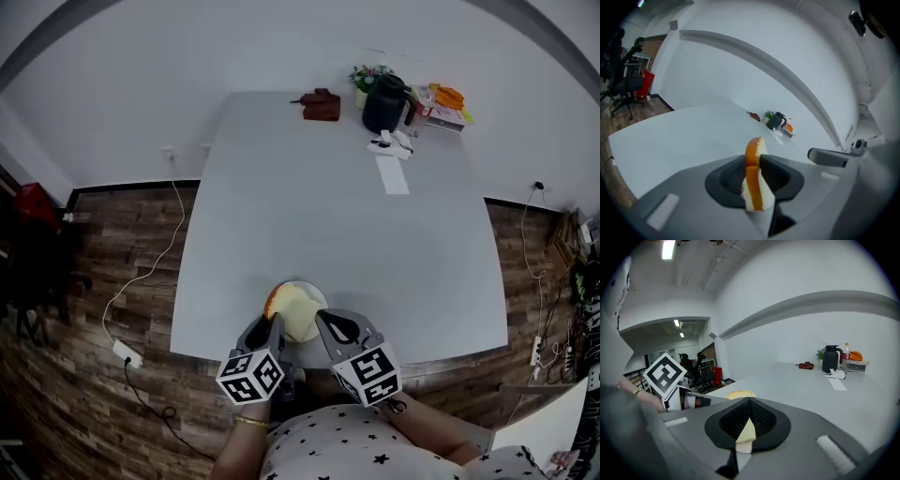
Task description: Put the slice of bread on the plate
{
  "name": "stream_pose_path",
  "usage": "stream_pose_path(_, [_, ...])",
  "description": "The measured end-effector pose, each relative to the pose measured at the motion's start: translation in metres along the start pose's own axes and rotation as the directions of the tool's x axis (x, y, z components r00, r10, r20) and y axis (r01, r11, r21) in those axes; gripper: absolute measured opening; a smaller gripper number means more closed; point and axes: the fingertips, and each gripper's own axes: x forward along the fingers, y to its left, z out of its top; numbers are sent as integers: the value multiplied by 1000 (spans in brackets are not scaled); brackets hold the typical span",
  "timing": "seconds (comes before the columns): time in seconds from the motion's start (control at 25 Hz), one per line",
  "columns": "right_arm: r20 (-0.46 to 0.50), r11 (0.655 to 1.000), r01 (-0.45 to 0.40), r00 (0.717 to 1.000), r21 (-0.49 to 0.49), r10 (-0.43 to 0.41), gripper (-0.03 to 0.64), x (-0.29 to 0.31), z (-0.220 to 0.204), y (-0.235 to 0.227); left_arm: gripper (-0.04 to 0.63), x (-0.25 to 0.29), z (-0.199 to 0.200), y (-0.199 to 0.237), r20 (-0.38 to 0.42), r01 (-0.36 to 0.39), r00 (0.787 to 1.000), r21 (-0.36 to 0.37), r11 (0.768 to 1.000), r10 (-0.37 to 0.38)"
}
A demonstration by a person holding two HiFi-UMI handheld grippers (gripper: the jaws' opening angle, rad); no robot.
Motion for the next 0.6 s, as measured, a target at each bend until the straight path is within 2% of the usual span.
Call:
stream_pose_path(0.16, [-12, 1000, -2, 1000, 6, 2, -2, 14, 1, -1, 104, 10, -2, 24, -47, -70, 996, 35, 997, 71])
stream_pose_path(0.32, [-20, 1000, -3, 1000, 8, 3, -2, 24, 3, 0, 123, 19, -5, 47, -81, -154, 983, 124, 980, 165])
stream_pose_path(0.48, [-20, 1000, -4, 1000, 3, 4, -2, 30, 6, 2, 124, 28, -12, 62, -105, -195, 971, 190, 962, 217])
stream_pose_path(0.6, [-18, 1000, -7, 1000, -4, 7, -2, 32, 8, 2, 129, 30, -10, 63, -93, -205, 968, 235, 950, 232])
